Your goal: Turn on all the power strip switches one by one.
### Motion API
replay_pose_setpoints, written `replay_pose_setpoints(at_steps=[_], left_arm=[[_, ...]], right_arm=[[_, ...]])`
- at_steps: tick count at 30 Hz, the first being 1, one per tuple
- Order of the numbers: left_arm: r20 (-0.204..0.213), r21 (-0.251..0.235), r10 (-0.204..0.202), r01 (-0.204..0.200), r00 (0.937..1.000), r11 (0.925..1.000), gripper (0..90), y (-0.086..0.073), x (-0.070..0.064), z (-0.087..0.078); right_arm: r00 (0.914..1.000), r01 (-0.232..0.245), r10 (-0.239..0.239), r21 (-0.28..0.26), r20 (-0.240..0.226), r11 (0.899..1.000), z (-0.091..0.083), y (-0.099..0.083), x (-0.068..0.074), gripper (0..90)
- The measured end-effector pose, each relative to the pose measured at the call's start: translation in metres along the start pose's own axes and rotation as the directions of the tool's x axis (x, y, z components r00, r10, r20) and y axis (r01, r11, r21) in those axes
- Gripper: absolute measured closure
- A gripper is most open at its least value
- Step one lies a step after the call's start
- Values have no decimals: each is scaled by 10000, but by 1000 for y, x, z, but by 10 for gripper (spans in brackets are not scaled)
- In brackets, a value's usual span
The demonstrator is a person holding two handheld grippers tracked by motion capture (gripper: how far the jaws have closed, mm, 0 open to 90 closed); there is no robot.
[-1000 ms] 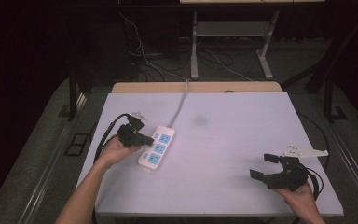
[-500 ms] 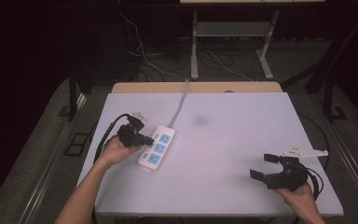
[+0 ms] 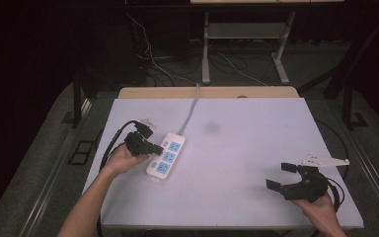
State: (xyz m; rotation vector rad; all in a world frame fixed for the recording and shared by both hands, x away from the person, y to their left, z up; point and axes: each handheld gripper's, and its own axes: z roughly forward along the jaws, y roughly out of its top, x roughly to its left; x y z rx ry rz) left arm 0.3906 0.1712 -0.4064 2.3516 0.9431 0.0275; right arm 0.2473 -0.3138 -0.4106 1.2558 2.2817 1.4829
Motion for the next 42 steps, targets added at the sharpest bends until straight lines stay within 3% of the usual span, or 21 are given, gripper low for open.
replay_pose_setpoints(at_steps=[5, 14, 42], left_arm=[[-205, 339, 295, -288, 9994, 9990, 900, 5, -3, 0], [-377, 195, 206, -199, 9991, 9996, 900, 3, -5, 0], [-157, -298, 124, -129, 9998, 9995, 899, 3, -8, -10]], right_arm=[[10000, 22, -22, -3, -46, 10000, 1, 0, 1, 17], [10000, -2, 1, -57, -35, 10000, 0, 0, 0, 17], [10000, -74, 74, -74, -1, 9999, 0, 0, -2, 17]])
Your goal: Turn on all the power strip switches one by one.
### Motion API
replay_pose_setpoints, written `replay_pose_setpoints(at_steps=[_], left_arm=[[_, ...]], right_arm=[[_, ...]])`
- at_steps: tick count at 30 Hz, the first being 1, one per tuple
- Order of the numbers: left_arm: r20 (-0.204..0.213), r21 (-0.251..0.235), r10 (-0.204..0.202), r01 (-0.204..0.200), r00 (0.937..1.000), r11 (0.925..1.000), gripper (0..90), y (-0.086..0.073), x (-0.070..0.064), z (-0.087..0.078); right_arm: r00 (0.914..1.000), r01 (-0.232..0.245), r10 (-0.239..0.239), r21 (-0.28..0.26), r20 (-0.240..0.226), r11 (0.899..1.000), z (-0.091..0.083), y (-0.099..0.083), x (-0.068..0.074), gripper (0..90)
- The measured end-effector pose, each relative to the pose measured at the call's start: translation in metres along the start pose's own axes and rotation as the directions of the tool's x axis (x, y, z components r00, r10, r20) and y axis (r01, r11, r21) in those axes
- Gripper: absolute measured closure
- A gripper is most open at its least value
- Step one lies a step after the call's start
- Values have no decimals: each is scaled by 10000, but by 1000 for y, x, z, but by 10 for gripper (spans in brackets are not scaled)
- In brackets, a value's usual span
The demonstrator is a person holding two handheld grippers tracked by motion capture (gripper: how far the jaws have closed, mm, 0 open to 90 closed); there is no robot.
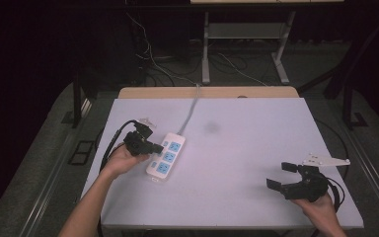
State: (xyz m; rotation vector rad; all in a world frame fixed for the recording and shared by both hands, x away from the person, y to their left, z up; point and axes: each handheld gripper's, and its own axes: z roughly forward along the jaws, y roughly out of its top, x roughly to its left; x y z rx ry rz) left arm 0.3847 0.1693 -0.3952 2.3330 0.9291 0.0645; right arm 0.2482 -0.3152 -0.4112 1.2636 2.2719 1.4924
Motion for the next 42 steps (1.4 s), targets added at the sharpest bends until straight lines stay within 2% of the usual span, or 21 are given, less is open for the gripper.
replay_pose_setpoints(at_steps=[10, 21, 27, 42], left_arm=[[32, -229, 144, -143, 9999, 9996, 899, 14, 1, -8], [-133, -224, 446, -448, 9989, 9987, 898, 36, 2, -14], [-94, -309, 213, -215, 9997, 9993, 897, 42, 9, -8], [-268, 195, 314, -309, 9991, 9993, 896, 43, 13, 15]], right_arm=[[10000, -10, 10, 1, 13, 10000, 0, 0, 0, 17], [10000, -16, 16, 19, 32, 10000, 0, -1, -1, 17], [10000, -33, 33, 25, 55, 10000, 1, -1, -1, 17], [10000, -12, 12, 12, 33, 10000, 0, -1, -3, 17]])
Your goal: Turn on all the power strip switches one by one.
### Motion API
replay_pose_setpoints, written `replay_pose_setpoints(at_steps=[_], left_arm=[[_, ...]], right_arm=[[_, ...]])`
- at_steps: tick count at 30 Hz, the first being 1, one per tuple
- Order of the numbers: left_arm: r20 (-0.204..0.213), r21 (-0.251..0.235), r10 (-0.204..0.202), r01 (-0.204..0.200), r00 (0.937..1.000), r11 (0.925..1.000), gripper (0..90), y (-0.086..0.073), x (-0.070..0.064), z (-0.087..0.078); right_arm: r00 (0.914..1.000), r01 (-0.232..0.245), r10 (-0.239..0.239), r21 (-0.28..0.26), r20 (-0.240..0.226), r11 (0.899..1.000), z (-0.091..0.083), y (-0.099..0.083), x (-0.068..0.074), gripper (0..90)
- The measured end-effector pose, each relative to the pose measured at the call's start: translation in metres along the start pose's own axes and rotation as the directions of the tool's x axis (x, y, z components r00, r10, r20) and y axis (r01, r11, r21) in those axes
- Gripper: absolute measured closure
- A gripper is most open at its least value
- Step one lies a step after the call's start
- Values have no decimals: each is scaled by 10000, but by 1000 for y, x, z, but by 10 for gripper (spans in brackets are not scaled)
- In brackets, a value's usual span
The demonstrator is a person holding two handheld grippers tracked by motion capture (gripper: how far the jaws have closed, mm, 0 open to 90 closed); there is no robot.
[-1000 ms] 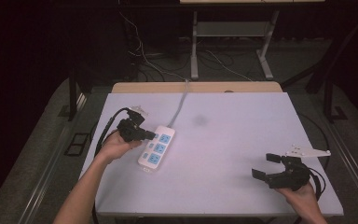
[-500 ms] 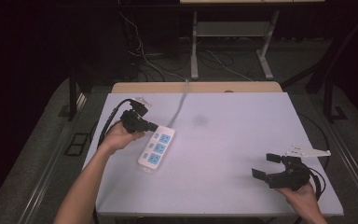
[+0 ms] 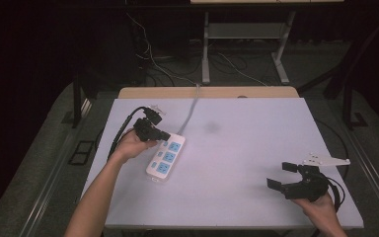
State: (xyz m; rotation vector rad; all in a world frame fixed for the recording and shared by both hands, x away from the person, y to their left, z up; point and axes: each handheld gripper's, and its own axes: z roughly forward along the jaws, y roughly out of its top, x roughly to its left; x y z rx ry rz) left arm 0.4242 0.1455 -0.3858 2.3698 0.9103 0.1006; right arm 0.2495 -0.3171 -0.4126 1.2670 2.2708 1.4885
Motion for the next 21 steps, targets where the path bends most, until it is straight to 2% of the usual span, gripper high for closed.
replay_pose_setpoints(at_steps=[7, 21], left_arm=[[-253, 443, 118, -107, 9996, 9990, 895, -3, 1, 6], [-70, 384, -118, 121, 9999, 9992, 895, -7, 3, 12]], right_arm=[[10000, -4, 4, 12, 7, 10000, 0, 0, -1, 17], [10000, -9, 9, 59, 0, 10000, 1, 1, -2, 17]])
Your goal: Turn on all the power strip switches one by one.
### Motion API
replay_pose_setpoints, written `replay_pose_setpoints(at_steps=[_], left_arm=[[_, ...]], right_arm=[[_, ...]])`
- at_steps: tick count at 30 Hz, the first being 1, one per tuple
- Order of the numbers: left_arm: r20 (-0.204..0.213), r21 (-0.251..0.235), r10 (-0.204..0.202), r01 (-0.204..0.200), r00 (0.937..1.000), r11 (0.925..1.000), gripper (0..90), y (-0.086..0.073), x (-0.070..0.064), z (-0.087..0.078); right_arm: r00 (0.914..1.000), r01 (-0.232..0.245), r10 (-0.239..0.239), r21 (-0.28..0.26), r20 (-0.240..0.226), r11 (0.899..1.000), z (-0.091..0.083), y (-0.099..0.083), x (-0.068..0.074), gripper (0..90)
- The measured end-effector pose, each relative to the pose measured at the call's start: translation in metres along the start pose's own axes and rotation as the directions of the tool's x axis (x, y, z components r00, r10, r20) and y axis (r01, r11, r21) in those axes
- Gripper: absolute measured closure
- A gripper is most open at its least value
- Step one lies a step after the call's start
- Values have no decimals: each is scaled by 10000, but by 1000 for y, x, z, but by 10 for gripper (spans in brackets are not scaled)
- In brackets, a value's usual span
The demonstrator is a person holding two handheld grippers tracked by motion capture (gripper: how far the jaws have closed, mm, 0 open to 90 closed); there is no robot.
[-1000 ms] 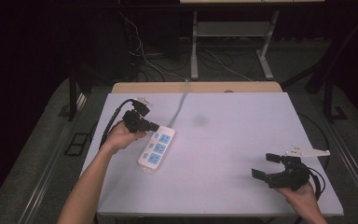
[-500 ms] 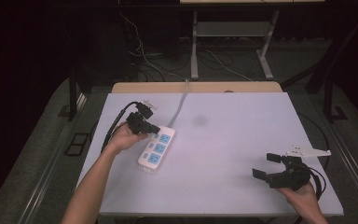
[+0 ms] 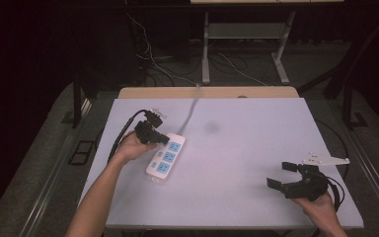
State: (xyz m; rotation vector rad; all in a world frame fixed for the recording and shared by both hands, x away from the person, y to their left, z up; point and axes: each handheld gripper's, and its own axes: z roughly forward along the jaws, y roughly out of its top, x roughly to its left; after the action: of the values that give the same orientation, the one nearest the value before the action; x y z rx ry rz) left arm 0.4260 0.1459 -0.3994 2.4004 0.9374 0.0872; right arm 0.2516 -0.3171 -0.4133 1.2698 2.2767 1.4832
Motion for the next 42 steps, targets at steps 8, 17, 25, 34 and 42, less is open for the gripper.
replay_pose_setpoints(at_steps=[8, 17, 25, 34, 42], left_arm=[[307, -87, -423, 425, 9986, 9991, 896, -3, 5, 1], [270, 116, -637, 634, 9976, 9979, 899, -1, 5, 3], [52, 194, -670, 669, 9977, 9976, 900, -1, 2, 3], [18, -94, -754, 754, 9972, 9971, 898, -4, 1, 3], [-11, -173, -737, 737, 9973, 9971, 895, -4, 3, 1]], right_arm=[[10000, -29, 29, -25, -6, 10000, -1, 0, 0, 17], [10000, -60, 60, -31, -25, 10000, 0, 0, -1, 17], [10000, -62, 61, -63, -9, 10000, -1, 1, -1, 17], [9999, -120, 120, -113, 28, 9999, -2, 1, -2, 17], [9999, -146, 146, -165, 30, 9998, -3, 0, -2, 17]])
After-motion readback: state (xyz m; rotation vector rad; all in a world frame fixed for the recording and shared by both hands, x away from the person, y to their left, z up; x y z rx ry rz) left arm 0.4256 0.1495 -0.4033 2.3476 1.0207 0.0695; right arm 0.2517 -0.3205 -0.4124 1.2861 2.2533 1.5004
